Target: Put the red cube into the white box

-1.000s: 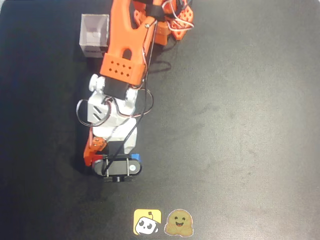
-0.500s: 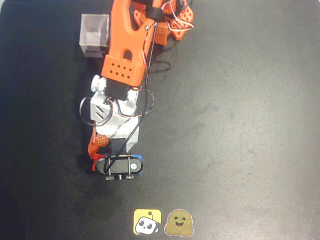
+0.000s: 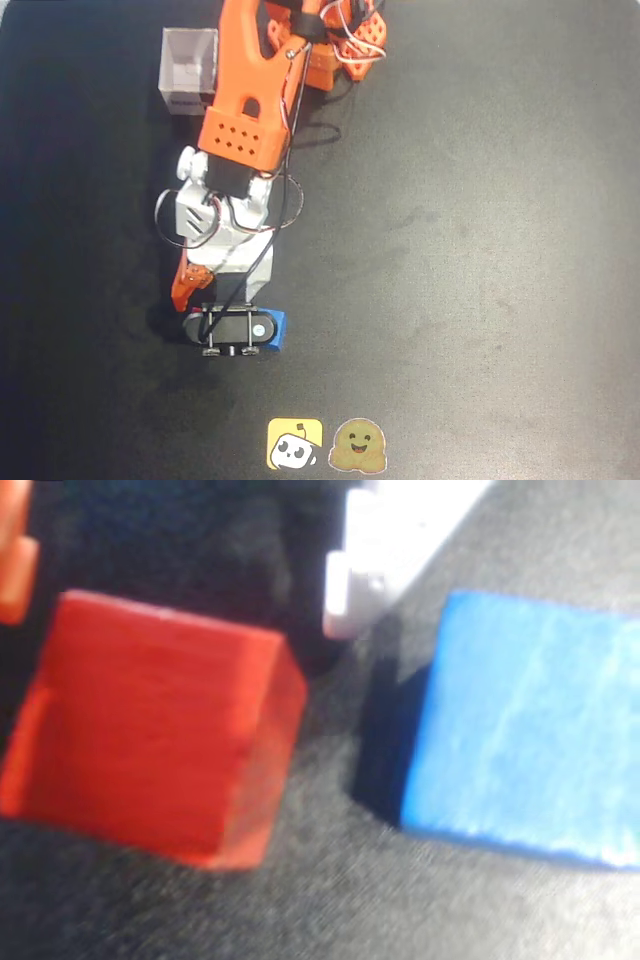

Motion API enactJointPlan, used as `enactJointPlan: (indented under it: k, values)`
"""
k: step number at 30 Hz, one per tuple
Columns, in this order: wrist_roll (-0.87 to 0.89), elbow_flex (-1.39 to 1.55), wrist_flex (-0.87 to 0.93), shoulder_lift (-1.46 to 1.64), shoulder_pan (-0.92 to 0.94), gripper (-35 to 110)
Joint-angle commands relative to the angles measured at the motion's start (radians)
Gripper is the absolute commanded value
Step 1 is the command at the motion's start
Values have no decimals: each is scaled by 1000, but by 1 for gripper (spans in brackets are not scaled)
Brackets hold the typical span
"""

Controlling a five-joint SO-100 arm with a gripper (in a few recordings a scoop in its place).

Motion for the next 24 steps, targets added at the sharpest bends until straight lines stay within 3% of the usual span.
enactJointPlan:
  k: [1, 24]
  values:
    - [0, -41, 17, 8, 17, 23]
    - [15, 29, 67, 97, 18, 23]
